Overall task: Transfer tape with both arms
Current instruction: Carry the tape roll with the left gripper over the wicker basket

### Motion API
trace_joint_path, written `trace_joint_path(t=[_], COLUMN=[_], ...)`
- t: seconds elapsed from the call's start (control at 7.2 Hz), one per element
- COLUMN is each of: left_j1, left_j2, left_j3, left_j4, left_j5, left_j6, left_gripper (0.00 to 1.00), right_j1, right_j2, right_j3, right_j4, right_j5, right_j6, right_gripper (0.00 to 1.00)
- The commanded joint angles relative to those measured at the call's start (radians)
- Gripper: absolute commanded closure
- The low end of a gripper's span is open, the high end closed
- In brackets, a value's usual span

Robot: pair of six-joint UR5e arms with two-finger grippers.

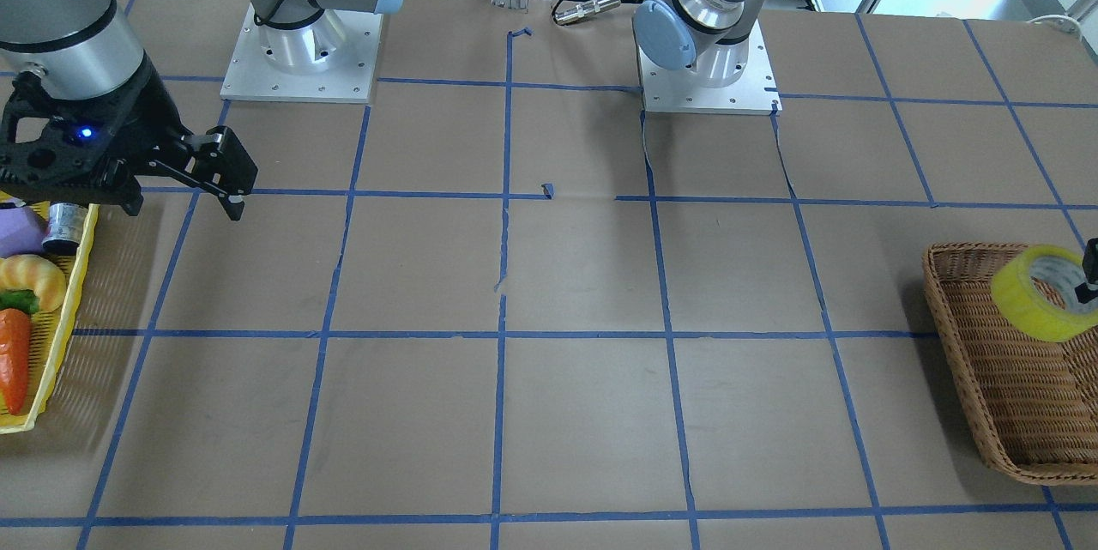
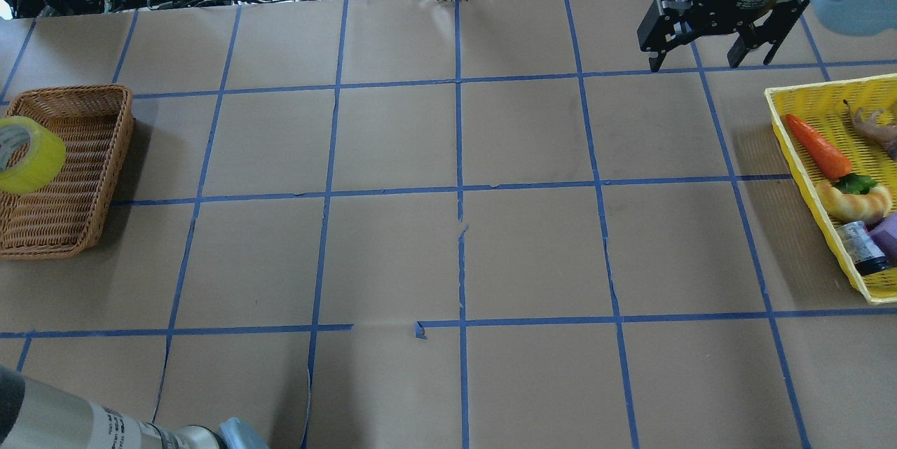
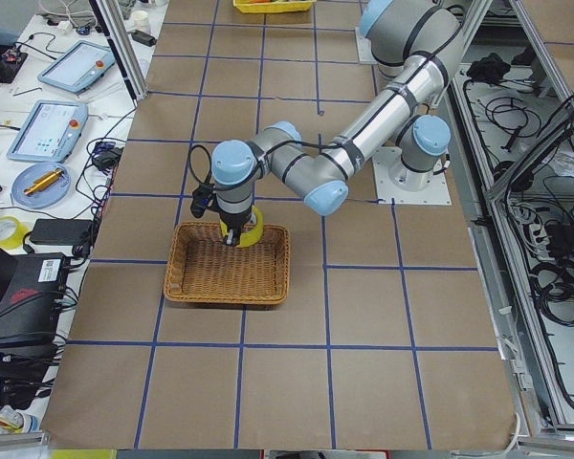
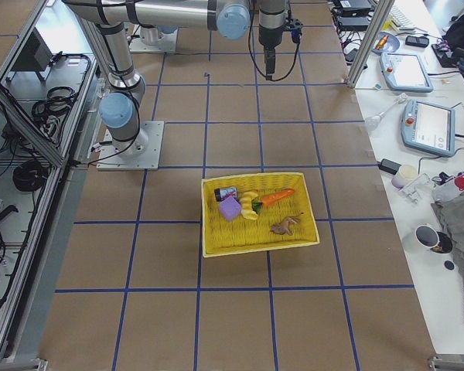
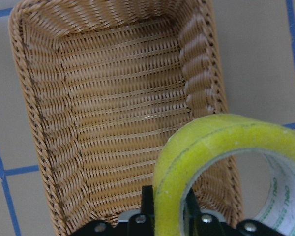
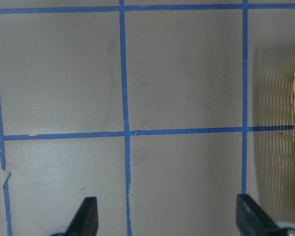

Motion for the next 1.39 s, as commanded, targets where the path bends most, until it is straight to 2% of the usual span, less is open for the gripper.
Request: trace_joint_path(t=[0.0, 0.14, 0.28, 0.42, 0.56, 0.69, 0.83, 0.97, 1.25], left_j1=[0.01, 0.01, 0.01, 0.01, 0.01, 0.009, -0.006, -0.029, -0.2], left_j2=[-0.116, -0.142, -0.164, -0.182, -0.179, -0.155, -0.12, -0.04, 0.13], left_j3=[0.002, 0.001, -0.016, -0.016, -0.016, -0.016, -0.016, 0.003, -0.012], left_j4=[0.103, 0.114, 0.192, 0.211, 0.217, 0.204, 0.172, 0.024, -0.133], left_j5=[-0.038, -0.038, -0.039, -0.039, -0.042, -0.036, -0.032, -0.032, -0.021], left_j6=[0.018, 0.019, 0.021, 0.019, 0.022, 0.015, 0.008, -0.022, -0.208], left_gripper=[0.86, 0.82, 0.79, 0.64, 0.39, 0.1, 0.1, 0.1, 0.11], right_j1=[0.0, 0.0, 0.0, 0.0, 0.004, 0.037, 0.095, 0.105, 0.102], right_j2=[0.0, 0.0, 0.0, 0.0, -0.011, -0.029, -0.026, -0.029, -0.052], right_j3=[0.002, 0.008, 0.008, 0.008, 0.008, 0.021, 0.032, 0.029, 0.025], right_j4=[-0.001, -0.001, -0.001, -0.001, 0.007, 0.008, -0.006, -0.006, -0.01], right_j5=[0.0, -0.002, -0.012, -0.013, -0.005, 0.004, -0.009, -0.023, -0.113], right_j6=[0.002, 0.0, 0.0, 0.0, 0.0, 0.0, 0.0, 0.0, 0.028], right_gripper=[0.0, 0.0, 0.0, 0.0, 0.0, 0.0, 0.0, 0.0, 0.0])
